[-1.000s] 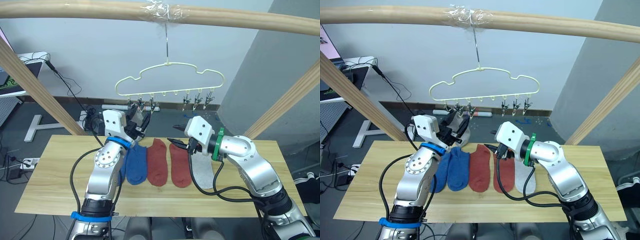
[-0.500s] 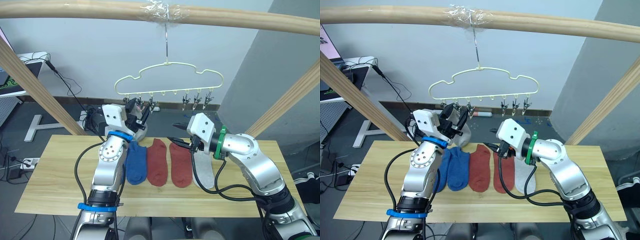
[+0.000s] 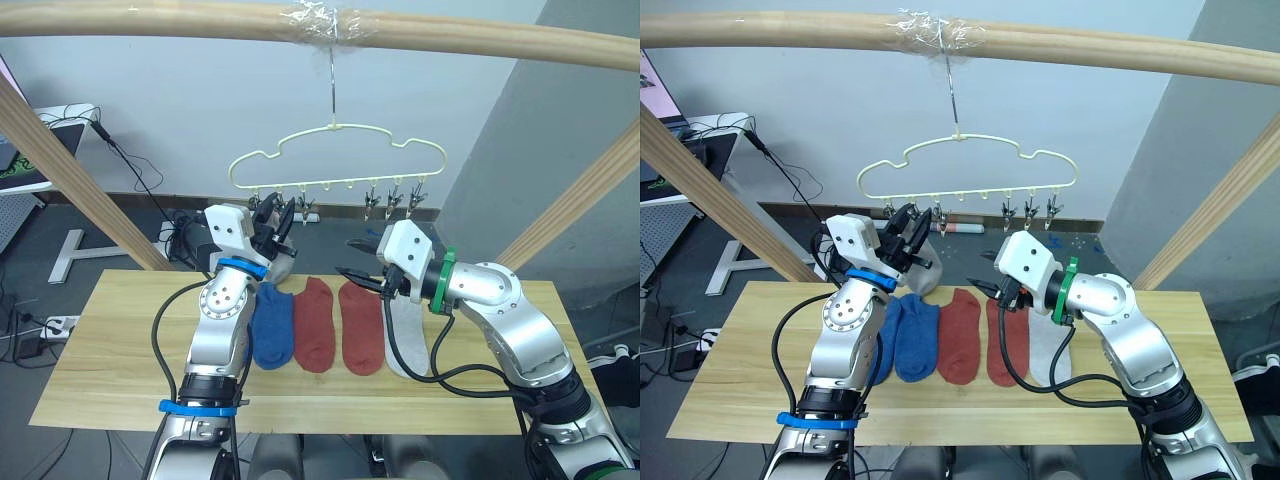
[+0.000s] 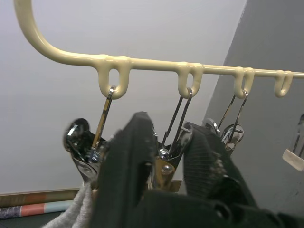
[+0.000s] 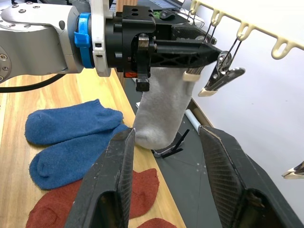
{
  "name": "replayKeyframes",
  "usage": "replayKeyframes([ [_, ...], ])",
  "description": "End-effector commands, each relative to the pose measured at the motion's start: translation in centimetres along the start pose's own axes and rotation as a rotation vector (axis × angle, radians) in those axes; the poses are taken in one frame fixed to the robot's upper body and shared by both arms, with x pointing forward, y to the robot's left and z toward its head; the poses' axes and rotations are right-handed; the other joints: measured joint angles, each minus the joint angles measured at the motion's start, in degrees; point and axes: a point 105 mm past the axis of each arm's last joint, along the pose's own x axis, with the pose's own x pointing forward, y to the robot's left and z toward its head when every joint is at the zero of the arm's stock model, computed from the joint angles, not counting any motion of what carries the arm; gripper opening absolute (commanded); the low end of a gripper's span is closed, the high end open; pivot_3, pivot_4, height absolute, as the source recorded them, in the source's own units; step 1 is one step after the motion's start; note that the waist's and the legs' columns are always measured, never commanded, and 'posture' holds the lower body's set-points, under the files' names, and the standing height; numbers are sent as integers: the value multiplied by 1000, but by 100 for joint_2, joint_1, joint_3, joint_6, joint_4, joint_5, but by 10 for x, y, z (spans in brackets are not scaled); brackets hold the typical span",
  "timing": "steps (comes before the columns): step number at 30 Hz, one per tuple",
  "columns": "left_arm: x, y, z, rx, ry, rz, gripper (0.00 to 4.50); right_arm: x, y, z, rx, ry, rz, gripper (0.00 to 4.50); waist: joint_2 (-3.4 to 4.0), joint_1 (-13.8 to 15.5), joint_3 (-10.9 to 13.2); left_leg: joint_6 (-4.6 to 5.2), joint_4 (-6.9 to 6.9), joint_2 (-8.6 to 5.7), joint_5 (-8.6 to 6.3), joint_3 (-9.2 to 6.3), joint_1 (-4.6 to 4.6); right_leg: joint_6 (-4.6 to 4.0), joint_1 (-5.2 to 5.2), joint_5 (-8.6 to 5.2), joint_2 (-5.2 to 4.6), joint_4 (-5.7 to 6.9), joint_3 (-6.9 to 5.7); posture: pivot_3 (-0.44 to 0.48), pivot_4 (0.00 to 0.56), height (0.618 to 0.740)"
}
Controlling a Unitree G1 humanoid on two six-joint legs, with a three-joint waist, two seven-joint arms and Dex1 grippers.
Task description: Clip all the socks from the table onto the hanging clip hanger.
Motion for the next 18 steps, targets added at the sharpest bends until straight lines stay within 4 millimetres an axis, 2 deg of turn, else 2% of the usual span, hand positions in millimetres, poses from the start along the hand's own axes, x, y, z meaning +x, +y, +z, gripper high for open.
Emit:
replayKeyframes([
  [1,4,1,14,14,-62,0,240,-3,-2,10,-22,-41,-3,2217,0,0,0,0,0,0,0,0,0,0,0,0,0,0,0,-26,201,694],
  [2,4,1,14,15,-62,2,97,-3,-1,10,-21,-41,-2,2217,0,0,0,0,0,0,0,0,0,0,0,0,0,0,0,-26,201,694],
  [5,3,1,14,18,-61,0,52,-4,0,7,5,-33,0,2217,0,0,0,0,0,0,0,0,0,0,0,0,0,0,-1,-25,201,694],
  [7,3,0,14,21,-60,-2,52,-6,0,2,20,-14,-11,2566,0,0,0,0,0,0,0,0,0,0,0,0,0,1,0,-21,201,694],
  [10,2,-3,14,35,-56,-23,51,-13,-2,-41,76,127,-129,3423,-2,15,-2,0,0,0,0,-1,0,0,1,0,0,1,-1,-17,203,694],
  [13,1,-7,15,39,-54,-45,51,-20,-2,-84,117,252,-235,4488,-2,17,-2,0,0,-3,0,1,-1,0,2,0,-5,0,1,-18,204,694],
  [14,0,-8,15,36,-54,-49,51,-22,0,-99,135,288,-260,4500,-2,15,-2,0,1,-4,0,3,1,0,3,0,-7,0,2,-18,204,694],
  [18,1,-9,16,37,-50,-57,51,-26,-3,-133,171,341,-378,4500,-2,-8,-2,1,3,-7,1,5,4,0,1,0,-8,6,4,-16,205,694],
])
